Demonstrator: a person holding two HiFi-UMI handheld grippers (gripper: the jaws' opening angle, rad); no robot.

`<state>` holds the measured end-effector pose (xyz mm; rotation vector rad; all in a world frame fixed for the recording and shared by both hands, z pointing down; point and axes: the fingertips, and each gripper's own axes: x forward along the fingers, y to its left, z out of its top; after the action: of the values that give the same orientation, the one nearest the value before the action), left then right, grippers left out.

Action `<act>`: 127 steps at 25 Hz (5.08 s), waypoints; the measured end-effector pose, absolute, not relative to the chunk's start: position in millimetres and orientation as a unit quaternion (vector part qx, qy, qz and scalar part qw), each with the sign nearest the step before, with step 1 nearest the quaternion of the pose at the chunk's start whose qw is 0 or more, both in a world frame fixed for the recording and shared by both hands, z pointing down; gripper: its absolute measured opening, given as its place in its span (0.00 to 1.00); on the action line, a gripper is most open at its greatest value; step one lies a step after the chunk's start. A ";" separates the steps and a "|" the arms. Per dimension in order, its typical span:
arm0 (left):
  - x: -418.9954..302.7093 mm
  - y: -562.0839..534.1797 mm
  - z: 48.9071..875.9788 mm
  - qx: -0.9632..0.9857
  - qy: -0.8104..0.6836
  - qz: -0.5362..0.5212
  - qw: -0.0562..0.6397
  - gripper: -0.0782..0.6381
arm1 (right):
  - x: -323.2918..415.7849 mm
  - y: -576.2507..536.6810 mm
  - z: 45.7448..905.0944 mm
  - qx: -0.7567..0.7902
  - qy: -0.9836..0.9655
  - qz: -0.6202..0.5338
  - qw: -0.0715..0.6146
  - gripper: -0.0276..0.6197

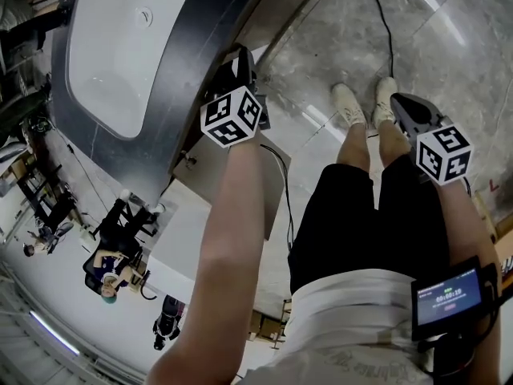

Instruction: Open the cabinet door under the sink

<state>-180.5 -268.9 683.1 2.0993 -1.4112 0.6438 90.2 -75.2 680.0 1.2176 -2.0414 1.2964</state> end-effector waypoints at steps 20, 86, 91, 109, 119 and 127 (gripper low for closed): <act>-130.3 -202.8 692.6 0.804 -0.466 0.292 0.228 0.23 | 120.9 -80.9 679.3 0.448 -0.742 0.452 0.210 0.08; 168.2 -99.9 694.8 0.743 -0.499 0.297 0.333 0.25 | 344.7 6.5 694.2 0.526 -0.663 0.528 0.076 0.08; 208.3 -105.6 695.4 0.770 -0.462 0.311 0.310 0.23 | 367.7 15.0 696.3 0.538 -0.649 0.533 0.064 0.08; 315.7 -146.4 685.3 0.792 -0.432 0.313 0.297 0.24 | 455.9 20.7 690.9 0.572 -0.621 0.535 0.039 0.08; 304.1 -146.5 680.9 0.815 -0.396 0.315 0.282 0.24 | 433.4 25.0 679.9 0.550 -0.645 0.526 0.066 0.08; 297.2 -115.7 676.9 0.848 -0.325 0.319 0.271 0.32 | 416.2 28.3 677.8 0.517 -0.676 0.515 0.104 0.08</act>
<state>297.2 -115.7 676.9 2.2844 -0.8760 0.8603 416.2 28.3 677.8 1.5238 -1.9941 1.5192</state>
